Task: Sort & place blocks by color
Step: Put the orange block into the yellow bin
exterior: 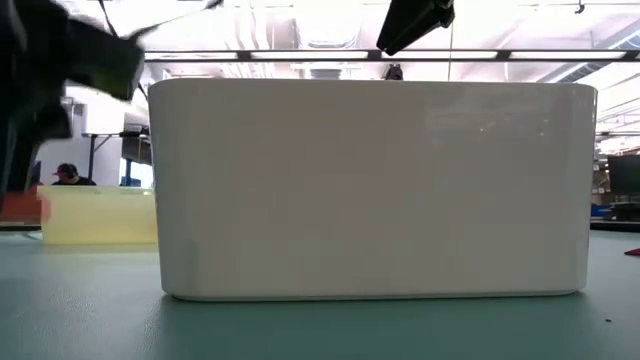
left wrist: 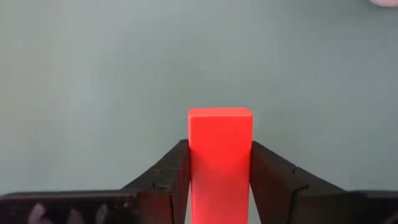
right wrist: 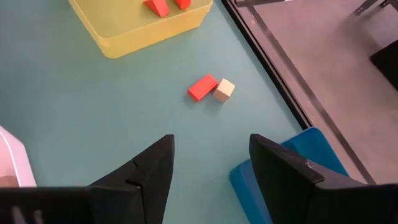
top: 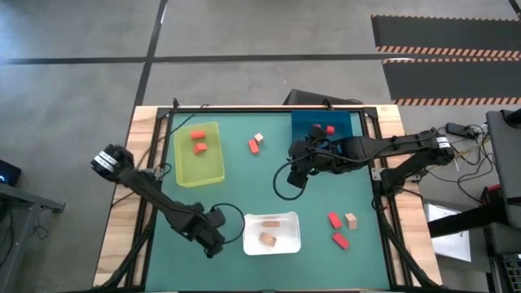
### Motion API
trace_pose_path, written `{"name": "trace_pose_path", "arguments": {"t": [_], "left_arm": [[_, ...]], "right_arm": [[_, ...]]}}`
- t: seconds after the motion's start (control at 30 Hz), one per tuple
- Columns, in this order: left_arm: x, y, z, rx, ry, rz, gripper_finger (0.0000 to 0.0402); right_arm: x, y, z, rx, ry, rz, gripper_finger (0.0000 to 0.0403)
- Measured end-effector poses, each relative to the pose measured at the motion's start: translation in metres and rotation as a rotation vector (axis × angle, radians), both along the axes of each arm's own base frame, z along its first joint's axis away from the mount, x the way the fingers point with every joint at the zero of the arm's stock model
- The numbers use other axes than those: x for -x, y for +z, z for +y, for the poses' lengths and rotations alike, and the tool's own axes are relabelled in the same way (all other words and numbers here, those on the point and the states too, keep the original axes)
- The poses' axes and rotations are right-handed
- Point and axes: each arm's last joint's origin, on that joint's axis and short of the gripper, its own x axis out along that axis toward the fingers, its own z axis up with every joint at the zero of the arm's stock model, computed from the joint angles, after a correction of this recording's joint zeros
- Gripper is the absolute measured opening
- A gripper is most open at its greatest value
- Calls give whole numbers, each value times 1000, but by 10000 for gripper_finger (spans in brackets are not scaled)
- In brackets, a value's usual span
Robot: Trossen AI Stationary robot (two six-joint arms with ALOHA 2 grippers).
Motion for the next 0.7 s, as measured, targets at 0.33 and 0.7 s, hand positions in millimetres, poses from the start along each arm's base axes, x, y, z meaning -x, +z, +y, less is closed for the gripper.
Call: {"name": "trace_pose_path", "arguments": {"t": [0.33,0.7], "left_arm": [[20,78,48,76,-111,-190,118],[34,137,118,-109,-284,-190,120]], "right_arm": [[0,0,0,-29,-35,-21,201],[0,0,0,-62,-76,-46,201]]}}
